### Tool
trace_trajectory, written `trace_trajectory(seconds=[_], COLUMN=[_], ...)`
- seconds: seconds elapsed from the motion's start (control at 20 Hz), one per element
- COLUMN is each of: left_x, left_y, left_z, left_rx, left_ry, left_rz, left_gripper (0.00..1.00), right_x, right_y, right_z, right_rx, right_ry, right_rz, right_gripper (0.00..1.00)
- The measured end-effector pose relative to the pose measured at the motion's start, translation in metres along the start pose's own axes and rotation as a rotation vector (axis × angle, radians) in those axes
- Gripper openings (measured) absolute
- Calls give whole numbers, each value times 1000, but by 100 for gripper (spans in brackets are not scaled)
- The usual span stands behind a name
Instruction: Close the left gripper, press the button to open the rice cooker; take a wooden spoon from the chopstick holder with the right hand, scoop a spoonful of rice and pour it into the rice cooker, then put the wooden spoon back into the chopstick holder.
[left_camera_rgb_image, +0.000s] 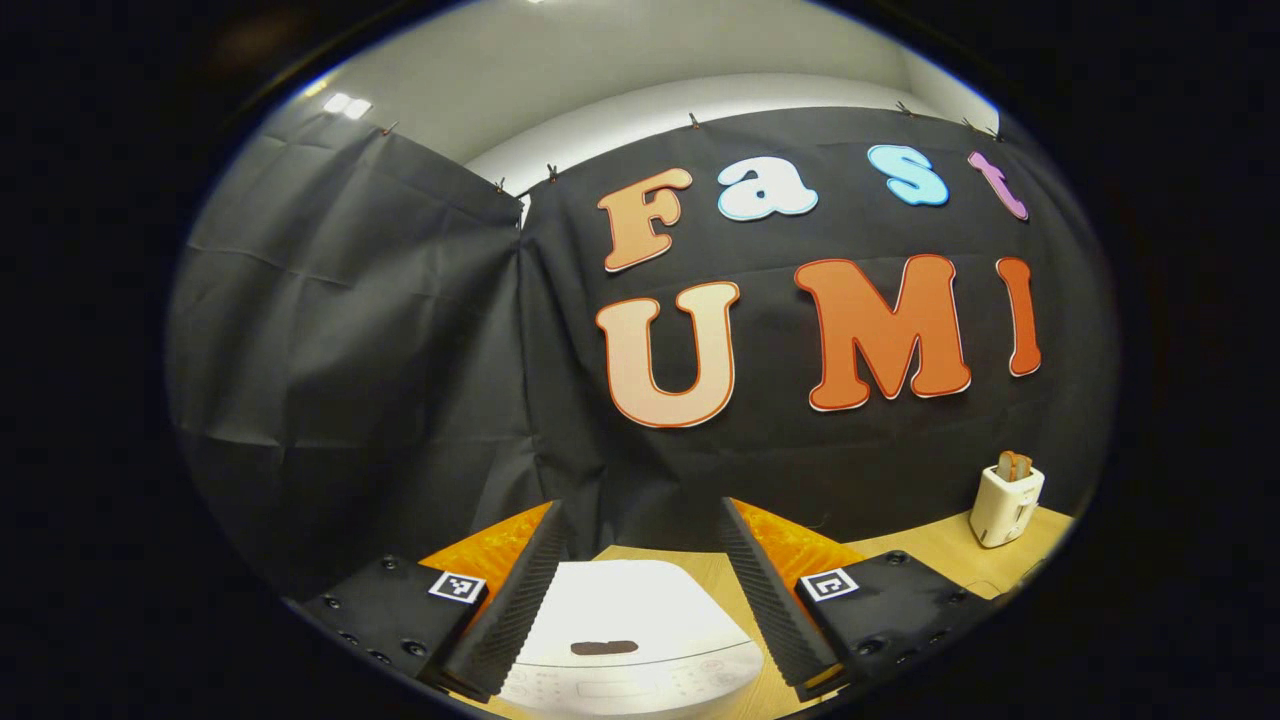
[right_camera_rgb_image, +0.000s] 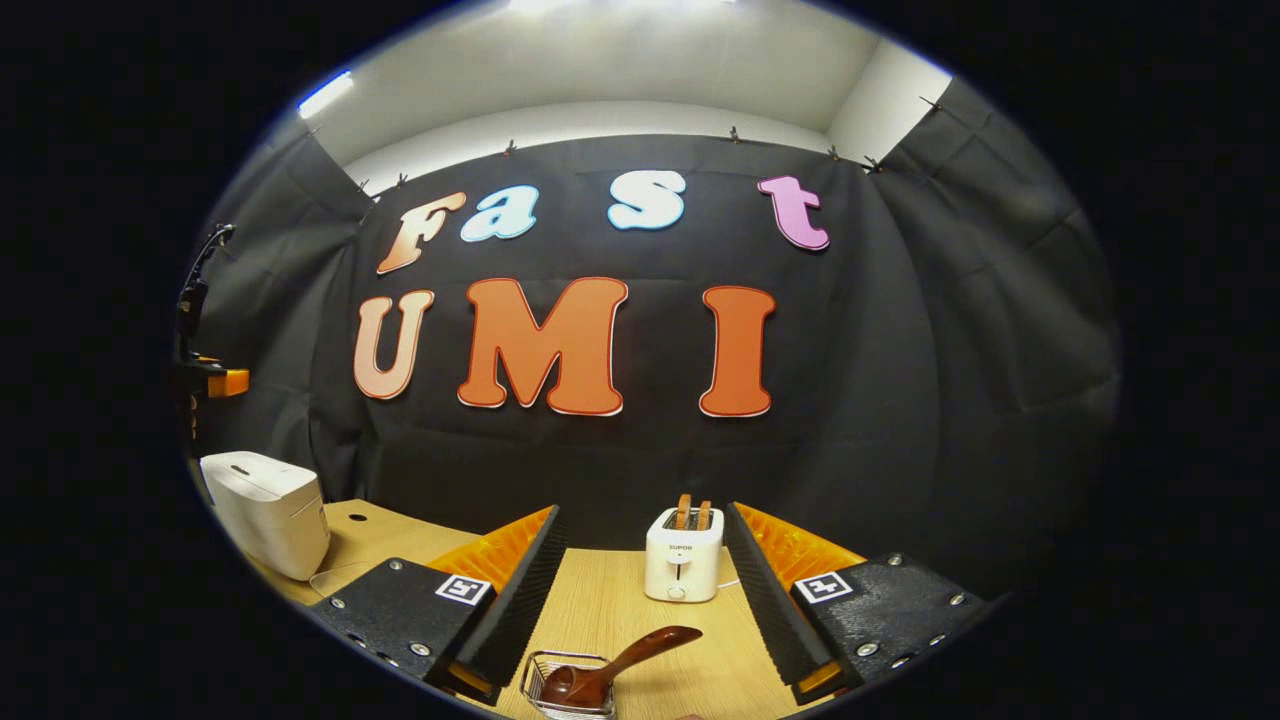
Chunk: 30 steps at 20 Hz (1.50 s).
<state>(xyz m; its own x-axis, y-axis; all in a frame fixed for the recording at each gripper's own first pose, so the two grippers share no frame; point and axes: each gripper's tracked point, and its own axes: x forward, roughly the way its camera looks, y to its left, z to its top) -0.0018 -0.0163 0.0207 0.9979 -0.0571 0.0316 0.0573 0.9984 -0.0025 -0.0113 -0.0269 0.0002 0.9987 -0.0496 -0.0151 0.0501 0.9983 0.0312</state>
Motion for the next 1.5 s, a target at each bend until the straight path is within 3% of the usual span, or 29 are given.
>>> trace_trajectory(seconds=[0.65, 0.8, 1.0, 1.15, 1.2, 1.3, 1.4, 1.45, 1.5], left_x=[-16, -21, -17, -11, -7, 1, 9, 15, 18], left_y=[-16, -21, 0, 17, 21, 25, 29, 30, 33], left_z=[17, 20, 26, 38, 39, 34, 26, 23, 20], left_rx=[-20, -90, -136, -147, -132, -115, -162, -188, -209], left_ry=[-12, 8, 31, 38, 42, 95, 182, 213, 254], left_rz=[-54, -100, -93, -88, -87, -91, -102, -101, -96], left_gripper=[98, 96, 98, 84, 84, 53, 23, 11, 10], right_x=[-44, -49, -54, -60, -64, -70, -74, -75, -75], right_y=[-51, -64, -87, -93, -95, -100, -107, -108, -107], right_z=[18, 22, 25, 29, 30, 35, 41, 43, 45], right_rx=[18, 34, 37, 33, 14, -33, -81, -97, -107], right_ry=[-46, -60, -75, -74, -72, -78, -86, -90, -93], right_rz=[-114, -131, -183, -199, -202, -215, -236, -242, -243], right_gripper=[94, 94, 94, 94, 94, 94, 94, 95, 94])
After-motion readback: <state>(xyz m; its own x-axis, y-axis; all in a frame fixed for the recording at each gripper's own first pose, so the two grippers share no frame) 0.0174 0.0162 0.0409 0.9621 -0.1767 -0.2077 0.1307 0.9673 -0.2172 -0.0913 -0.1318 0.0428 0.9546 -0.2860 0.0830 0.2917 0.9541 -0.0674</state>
